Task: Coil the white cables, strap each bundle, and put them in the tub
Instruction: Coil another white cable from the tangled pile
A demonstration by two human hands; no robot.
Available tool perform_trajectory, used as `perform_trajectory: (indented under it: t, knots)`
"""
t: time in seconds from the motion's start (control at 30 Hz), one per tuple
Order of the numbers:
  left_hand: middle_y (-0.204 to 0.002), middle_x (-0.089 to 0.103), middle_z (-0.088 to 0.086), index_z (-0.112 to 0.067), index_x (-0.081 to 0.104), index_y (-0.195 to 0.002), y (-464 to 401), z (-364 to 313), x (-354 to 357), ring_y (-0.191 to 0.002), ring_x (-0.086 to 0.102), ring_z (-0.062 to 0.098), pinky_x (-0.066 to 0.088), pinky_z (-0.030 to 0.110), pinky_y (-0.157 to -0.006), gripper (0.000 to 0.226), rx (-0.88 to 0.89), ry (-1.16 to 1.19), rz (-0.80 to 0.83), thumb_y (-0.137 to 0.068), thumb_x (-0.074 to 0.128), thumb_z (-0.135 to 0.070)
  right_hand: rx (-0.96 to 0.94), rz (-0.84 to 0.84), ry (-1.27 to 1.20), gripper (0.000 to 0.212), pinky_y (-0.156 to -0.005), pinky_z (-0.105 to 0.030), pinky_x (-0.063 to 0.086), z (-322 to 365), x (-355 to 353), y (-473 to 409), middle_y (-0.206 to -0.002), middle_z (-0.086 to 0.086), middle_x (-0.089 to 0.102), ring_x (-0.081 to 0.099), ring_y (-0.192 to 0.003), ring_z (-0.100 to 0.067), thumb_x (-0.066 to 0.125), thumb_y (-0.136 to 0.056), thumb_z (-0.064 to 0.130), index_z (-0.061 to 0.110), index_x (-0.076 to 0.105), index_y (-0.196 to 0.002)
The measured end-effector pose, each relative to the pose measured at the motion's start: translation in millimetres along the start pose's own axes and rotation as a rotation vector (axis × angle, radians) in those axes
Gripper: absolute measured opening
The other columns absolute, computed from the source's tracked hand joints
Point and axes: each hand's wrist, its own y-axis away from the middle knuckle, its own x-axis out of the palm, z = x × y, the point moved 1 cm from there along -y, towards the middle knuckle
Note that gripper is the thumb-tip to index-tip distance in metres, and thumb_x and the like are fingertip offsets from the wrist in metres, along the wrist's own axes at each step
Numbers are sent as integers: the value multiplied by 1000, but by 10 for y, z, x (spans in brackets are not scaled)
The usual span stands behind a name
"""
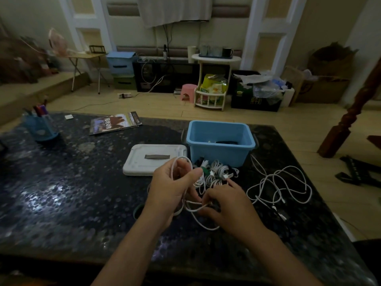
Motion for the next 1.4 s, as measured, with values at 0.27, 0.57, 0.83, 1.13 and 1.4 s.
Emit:
perform_trajectory:
  t: [0.27,0.57,0.83,1.13,1.4]
  knots:
    - [-56,29,3,-17,36,-95,-20,71,58,-39,20,14,17,21,-37,20,-132,15,-62,-94,46,1,21,4,47,16,-80,-29,40,9,-39,6,-93,13,64,55,-91,-11,70,-86,45,32,65,-94]
    - [-52,41,-3,-16,58,-105,-38,159,82,-36,32,12,31,26,-40,16,-130,-256,-31,-103,42,-15,203,-44,-95,18,-77,-21,44,-73,-64,24,-96,14,53,49,-93,-3,75,-85,38,34,58,-89]
    - [-92,68,-4,-24,69,-100,38,276,62,-89,62,12,51,37,-84,44,-41,-767,223,-105,30,-46,275,-153,-393,4,-67,-10,47,-38,-172,-20,-84,11,69,62,-77,2,74,-88,21,25,71,-88]
    - [-77,54,-4,-25,48,-81,19,323,85,-75,52,14,45,42,-75,35,1,-802,277,-104,34,-46,428,-48,-993,16,-48,-21,41,44,-338,-44,-59,7,59,47,-46,-8,59,-100,19,17,73,-105]
    - [-89,65,-2,-20,57,-93,-72,227,-11,-84,61,13,50,39,-81,74,-90,-612,-38,-75,27,-85,405,189,-1225,25,-69,-37,58,153,-383,14,-68,1,54,58,-57,-17,46,-105,23,10,68,-105]
